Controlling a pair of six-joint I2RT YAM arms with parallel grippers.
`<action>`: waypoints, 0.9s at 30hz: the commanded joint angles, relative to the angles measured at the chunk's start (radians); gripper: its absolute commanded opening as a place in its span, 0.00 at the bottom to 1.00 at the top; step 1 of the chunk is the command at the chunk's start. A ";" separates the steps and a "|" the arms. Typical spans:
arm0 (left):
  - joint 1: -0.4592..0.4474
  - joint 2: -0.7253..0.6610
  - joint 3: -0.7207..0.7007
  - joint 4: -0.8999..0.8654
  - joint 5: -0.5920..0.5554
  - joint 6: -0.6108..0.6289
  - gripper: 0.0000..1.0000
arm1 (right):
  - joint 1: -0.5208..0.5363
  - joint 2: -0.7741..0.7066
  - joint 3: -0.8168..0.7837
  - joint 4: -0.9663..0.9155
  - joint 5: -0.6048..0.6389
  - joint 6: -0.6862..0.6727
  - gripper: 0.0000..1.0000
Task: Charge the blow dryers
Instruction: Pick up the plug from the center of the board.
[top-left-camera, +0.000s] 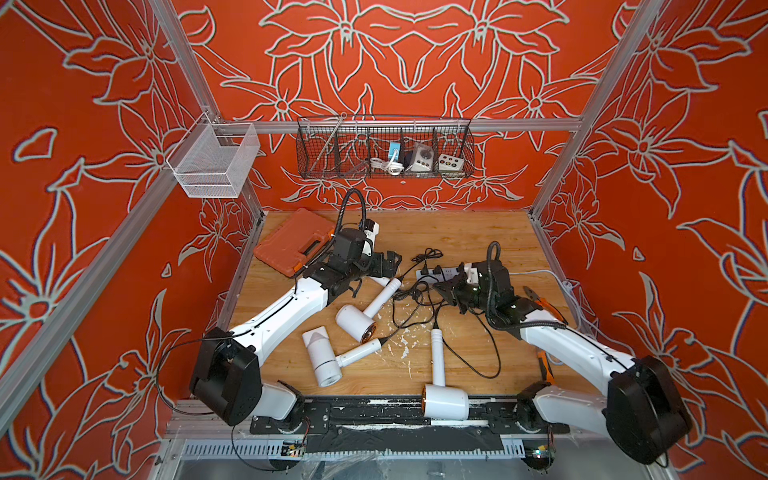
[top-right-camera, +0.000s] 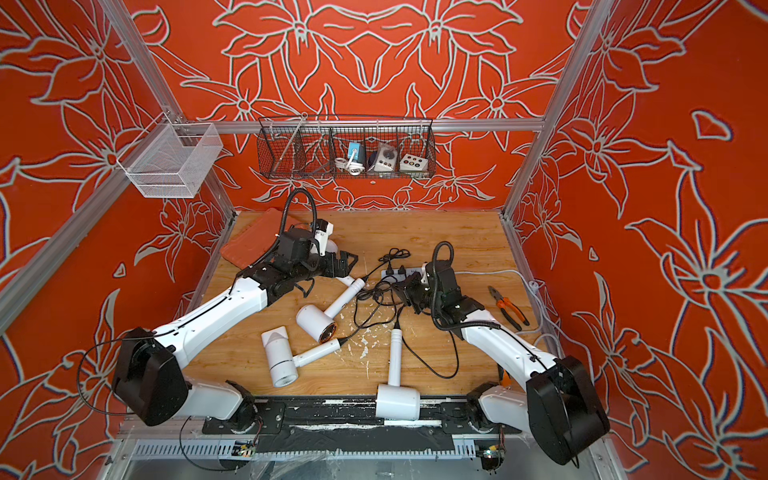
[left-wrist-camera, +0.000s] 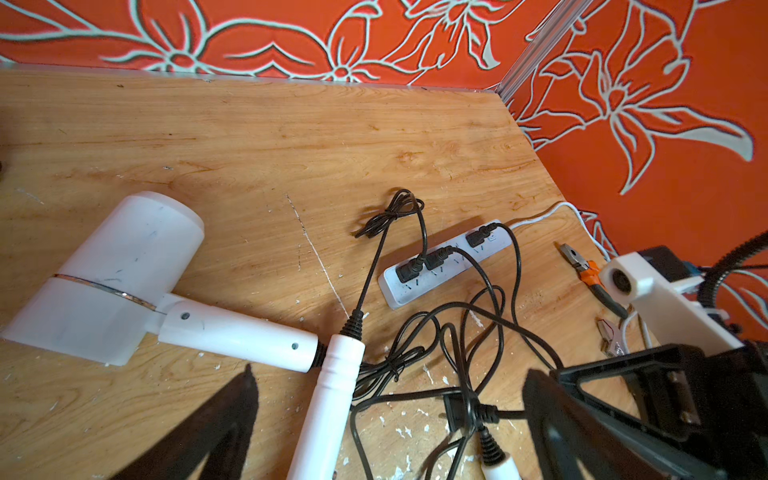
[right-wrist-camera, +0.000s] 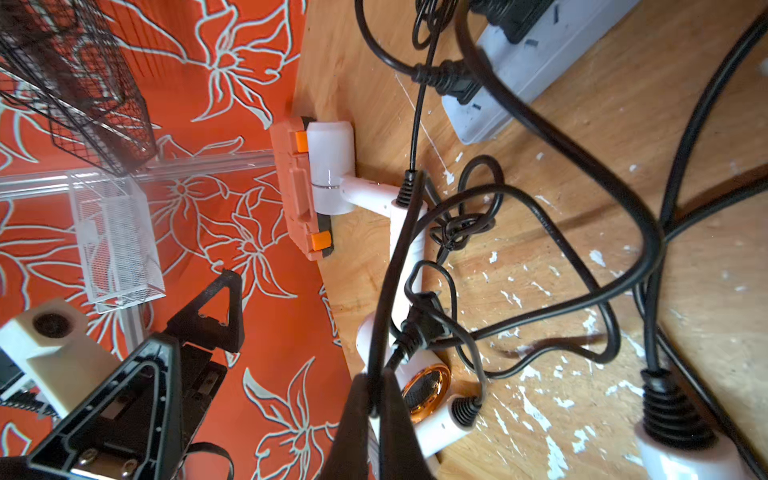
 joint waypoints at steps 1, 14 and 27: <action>0.007 -0.011 0.019 -0.004 0.002 0.015 0.98 | -0.008 0.011 0.151 -0.221 -0.033 -0.226 0.00; 0.007 -0.005 0.015 0.016 0.075 0.009 0.98 | -0.005 0.227 0.499 -0.592 -0.402 -0.806 0.00; 0.006 0.000 0.014 0.018 0.092 -0.001 0.98 | 0.007 0.279 0.704 -0.986 -0.195 -1.101 0.00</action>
